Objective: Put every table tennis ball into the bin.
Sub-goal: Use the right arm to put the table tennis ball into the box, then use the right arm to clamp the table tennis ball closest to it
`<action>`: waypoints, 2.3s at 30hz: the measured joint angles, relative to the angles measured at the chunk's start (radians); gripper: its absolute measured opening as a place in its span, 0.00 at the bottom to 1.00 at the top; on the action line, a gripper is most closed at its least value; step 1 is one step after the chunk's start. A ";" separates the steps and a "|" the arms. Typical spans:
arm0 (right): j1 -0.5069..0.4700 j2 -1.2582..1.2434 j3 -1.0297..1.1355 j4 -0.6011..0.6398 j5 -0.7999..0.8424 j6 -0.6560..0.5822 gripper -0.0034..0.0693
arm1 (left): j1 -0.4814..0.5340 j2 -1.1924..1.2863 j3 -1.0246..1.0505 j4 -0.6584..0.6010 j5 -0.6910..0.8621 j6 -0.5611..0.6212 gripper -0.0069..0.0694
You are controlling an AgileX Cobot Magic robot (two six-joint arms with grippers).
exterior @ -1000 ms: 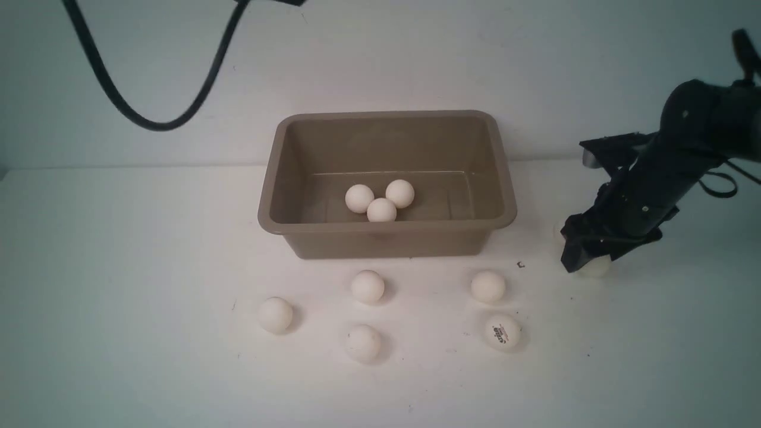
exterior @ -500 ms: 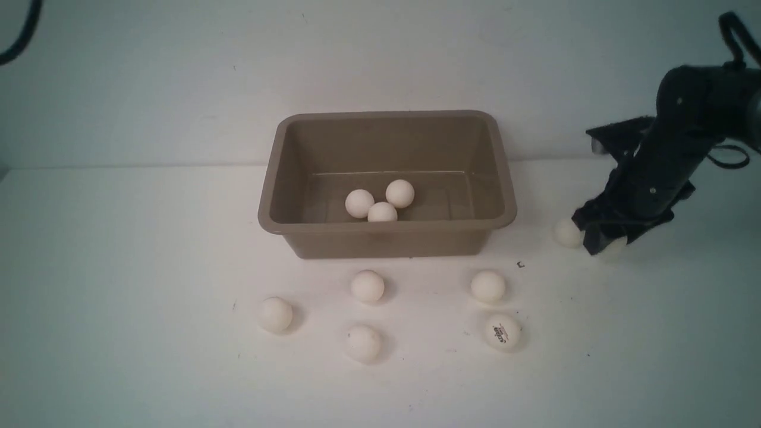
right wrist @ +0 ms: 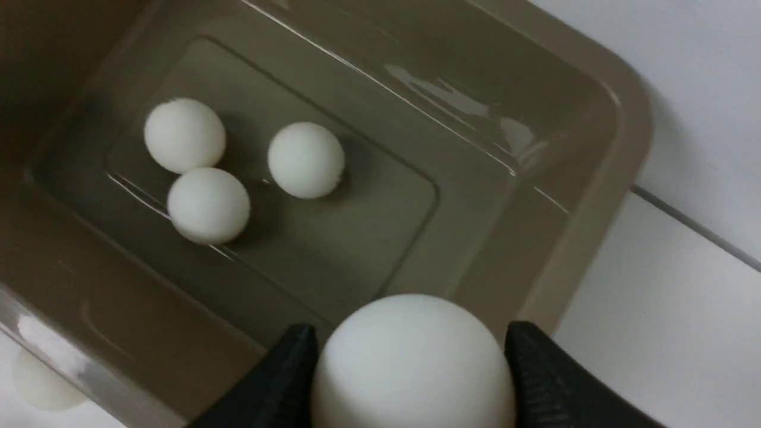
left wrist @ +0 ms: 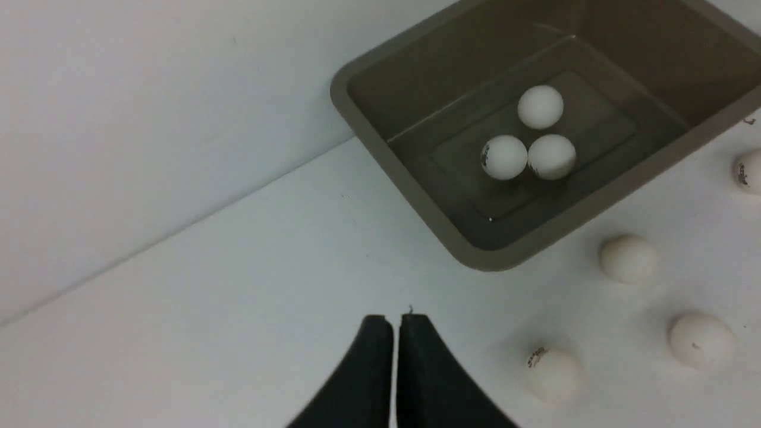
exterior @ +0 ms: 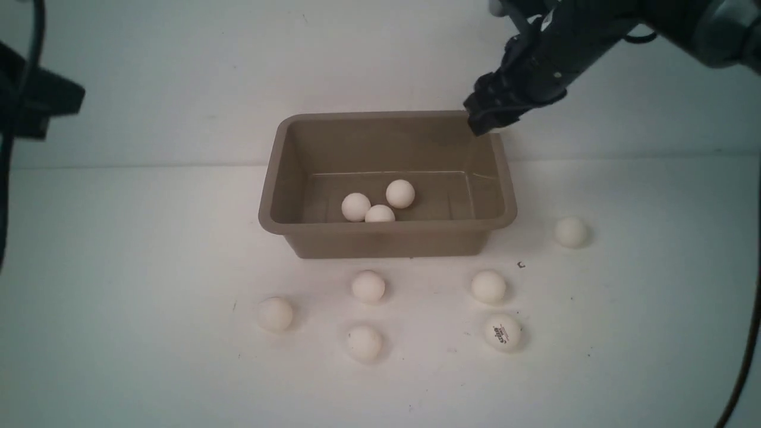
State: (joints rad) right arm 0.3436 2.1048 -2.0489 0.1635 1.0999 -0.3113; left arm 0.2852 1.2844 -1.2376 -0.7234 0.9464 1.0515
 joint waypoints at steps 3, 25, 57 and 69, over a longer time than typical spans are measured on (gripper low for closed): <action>0.023 0.038 -0.003 -0.003 -0.009 0.002 0.54 | 0.001 -0.038 0.134 -0.025 -0.052 0.018 0.09; 0.021 0.101 -0.129 -0.062 0.137 0.007 0.77 | -0.211 -0.063 0.605 -0.062 -0.243 0.101 0.09; -0.148 0.047 0.209 -0.135 0.063 0.083 0.75 | -0.276 -0.063 0.657 -0.069 -0.391 0.099 0.09; -0.149 0.153 0.211 -0.151 0.013 0.081 0.75 | -0.276 -0.063 0.657 -0.071 -0.379 0.100 0.09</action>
State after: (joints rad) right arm 0.1947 2.2577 -1.8383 0.0129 1.1133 -0.2306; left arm 0.0092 1.2217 -0.5806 -0.7942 0.5672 1.1512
